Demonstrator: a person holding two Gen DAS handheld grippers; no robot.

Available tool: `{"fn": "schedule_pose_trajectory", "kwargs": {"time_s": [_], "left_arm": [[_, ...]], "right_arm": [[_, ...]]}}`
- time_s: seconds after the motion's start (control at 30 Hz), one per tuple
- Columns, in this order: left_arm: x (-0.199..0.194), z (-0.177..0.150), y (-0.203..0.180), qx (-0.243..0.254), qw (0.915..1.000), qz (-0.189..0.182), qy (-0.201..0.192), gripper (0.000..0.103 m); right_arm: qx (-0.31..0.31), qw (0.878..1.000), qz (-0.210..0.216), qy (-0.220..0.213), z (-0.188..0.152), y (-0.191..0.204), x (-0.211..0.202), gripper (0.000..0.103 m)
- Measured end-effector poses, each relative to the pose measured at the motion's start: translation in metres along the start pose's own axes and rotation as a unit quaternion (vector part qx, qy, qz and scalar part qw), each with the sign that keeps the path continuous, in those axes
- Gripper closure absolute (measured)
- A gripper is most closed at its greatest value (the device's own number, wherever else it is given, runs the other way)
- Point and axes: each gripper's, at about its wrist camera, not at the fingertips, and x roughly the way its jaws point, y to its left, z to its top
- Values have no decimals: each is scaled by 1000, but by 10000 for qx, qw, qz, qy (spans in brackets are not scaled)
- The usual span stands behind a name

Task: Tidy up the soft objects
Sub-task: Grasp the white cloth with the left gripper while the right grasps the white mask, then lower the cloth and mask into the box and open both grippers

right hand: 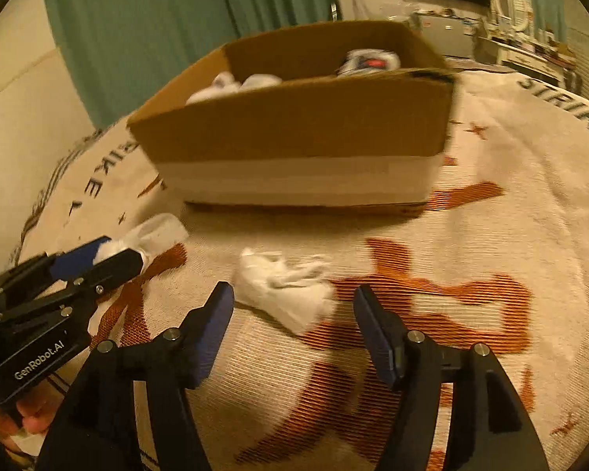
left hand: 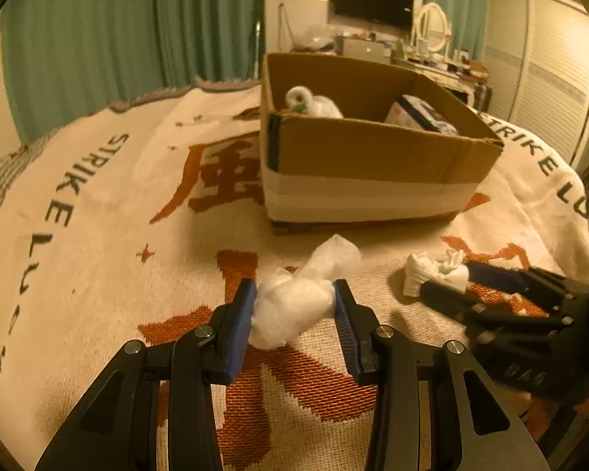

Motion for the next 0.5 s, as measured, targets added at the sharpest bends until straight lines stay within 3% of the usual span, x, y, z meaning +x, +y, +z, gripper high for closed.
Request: {"fn": "schedule_pose_trajectory", "kwargs": {"time_s": [0.2, 0.23, 0.5], "left_arm": [[5, -8, 1, 114, 9995, 268, 74, 64], [5, -10, 0, 120, 9995, 264, 100, 64], [-21, -11, -16, 325, 9992, 211, 80, 64]], "right_arm": [[-142, 9997, -217, 35, -1, 10, 16, 37], [-129, 9997, -231, -7, -1, 9, 14, 47], [-111, 9983, -220, -529, -5, -1, -39, 54]]}}
